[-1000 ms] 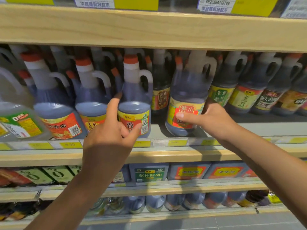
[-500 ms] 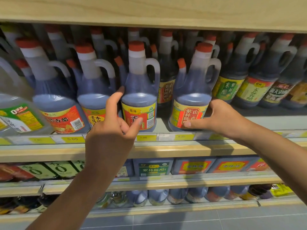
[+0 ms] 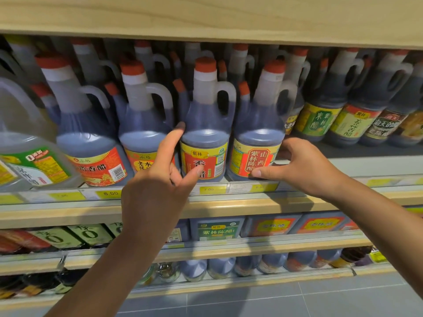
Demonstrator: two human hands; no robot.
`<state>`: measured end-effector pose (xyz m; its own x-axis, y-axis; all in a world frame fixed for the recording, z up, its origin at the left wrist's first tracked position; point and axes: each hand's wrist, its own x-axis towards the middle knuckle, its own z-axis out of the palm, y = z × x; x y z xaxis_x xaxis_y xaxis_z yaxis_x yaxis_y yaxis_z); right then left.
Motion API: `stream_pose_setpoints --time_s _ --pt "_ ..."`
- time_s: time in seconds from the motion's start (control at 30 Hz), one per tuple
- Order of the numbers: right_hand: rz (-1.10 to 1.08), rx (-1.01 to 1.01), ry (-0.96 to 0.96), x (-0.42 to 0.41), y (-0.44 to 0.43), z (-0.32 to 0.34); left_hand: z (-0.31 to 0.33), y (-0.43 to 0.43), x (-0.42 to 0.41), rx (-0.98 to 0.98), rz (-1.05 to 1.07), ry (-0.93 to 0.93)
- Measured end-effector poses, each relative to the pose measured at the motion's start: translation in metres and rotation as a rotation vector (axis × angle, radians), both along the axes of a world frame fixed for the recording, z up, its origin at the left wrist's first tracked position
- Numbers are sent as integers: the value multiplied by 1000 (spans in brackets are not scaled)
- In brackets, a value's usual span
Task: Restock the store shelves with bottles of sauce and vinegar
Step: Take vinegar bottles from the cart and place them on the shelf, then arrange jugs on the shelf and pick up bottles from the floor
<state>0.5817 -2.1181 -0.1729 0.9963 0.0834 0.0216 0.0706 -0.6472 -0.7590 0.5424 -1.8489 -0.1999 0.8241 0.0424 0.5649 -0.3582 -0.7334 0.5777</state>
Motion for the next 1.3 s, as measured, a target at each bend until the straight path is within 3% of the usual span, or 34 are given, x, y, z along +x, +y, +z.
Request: stream_pose_setpoints --time_s 0.37,0.6,0.83,1.03,1.3 --pt "-18 26 -33 -6 10 -6 4 5 -5 -9 -70 39" --pt "-94 -122 -91 -17 10 -2 13 5 -5 68 -45 -18" --pt "-210 -244 -248 -33 -4 1 20 -18 -10 153 -43 -232" --pt "-214 -555 -459 -67 -47 6 18 -63 -17 305 -193 -316" --pt "-357 -669 -453 -153 -174 15 21 -195 -36 383 -599 -229"
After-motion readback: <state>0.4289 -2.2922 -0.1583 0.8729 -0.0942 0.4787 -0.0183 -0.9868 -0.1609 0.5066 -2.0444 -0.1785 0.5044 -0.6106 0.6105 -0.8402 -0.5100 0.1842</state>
